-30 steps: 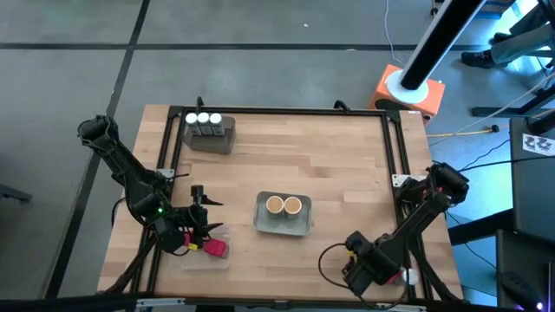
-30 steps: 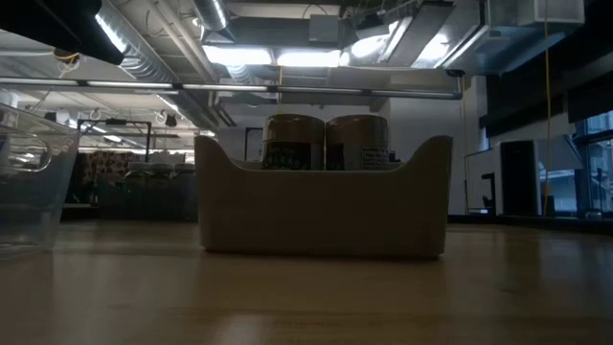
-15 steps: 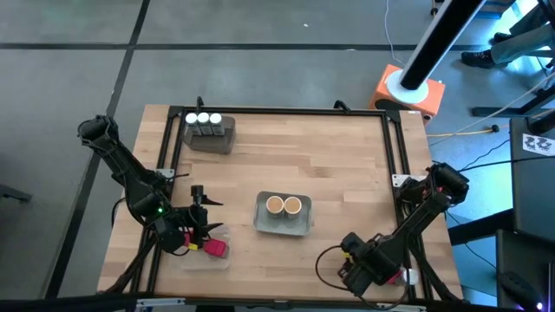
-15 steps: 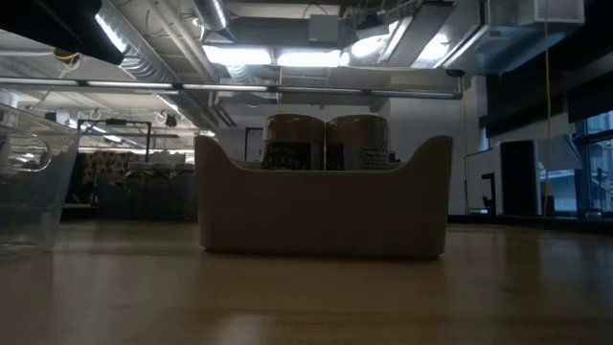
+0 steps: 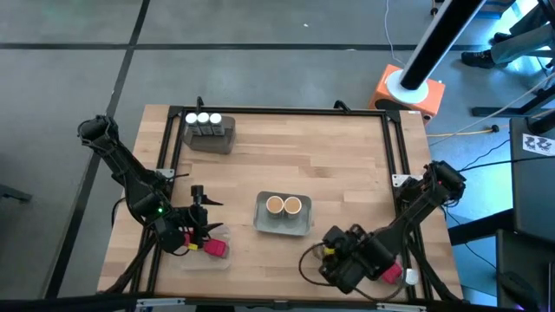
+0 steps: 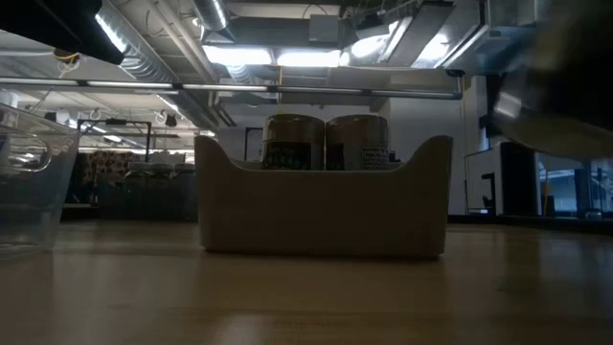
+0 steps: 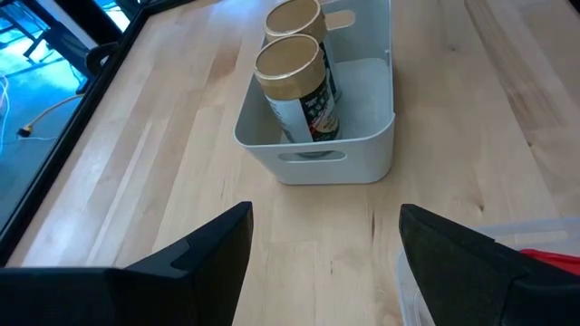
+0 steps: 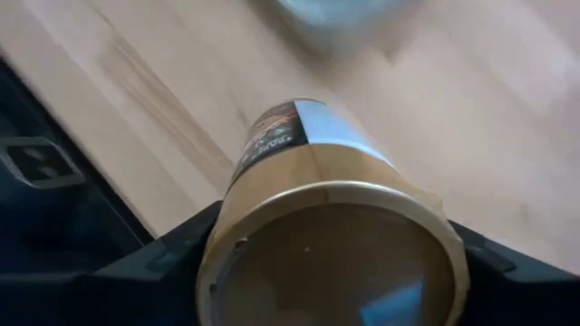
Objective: Sort spices by type
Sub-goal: Put the gold seasoning bottle into the gray bin
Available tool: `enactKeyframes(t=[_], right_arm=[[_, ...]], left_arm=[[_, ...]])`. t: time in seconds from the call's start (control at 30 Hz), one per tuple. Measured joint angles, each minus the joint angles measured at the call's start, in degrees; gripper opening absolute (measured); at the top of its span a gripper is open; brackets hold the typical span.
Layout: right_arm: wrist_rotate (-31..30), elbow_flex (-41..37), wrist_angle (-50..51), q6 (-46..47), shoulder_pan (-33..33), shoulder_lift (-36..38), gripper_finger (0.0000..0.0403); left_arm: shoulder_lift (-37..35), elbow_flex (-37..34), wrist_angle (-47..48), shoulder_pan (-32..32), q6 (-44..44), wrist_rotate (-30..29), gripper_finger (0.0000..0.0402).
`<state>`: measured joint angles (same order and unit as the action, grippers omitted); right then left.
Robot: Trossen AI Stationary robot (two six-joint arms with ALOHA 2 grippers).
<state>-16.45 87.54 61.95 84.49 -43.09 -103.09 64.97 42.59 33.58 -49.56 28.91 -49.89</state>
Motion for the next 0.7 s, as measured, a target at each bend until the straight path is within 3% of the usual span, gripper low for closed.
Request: enactKeyframes(t=[0.33, 0.7], right_arm=[[-6.56, 4.67, -8.34, -18.75, 5.71, 0.00, 0.0282], [-3.63, 11.24, -11.97, -35.13, 11.97, -3.17, 0.0282]], left_arm=[[0.00, -0.01, 0.01, 0.00, -0.50, 0.00, 0.0262], [0.00, -0.01, -0.02, 0.00, -0.92, 0.00, 0.0262]])
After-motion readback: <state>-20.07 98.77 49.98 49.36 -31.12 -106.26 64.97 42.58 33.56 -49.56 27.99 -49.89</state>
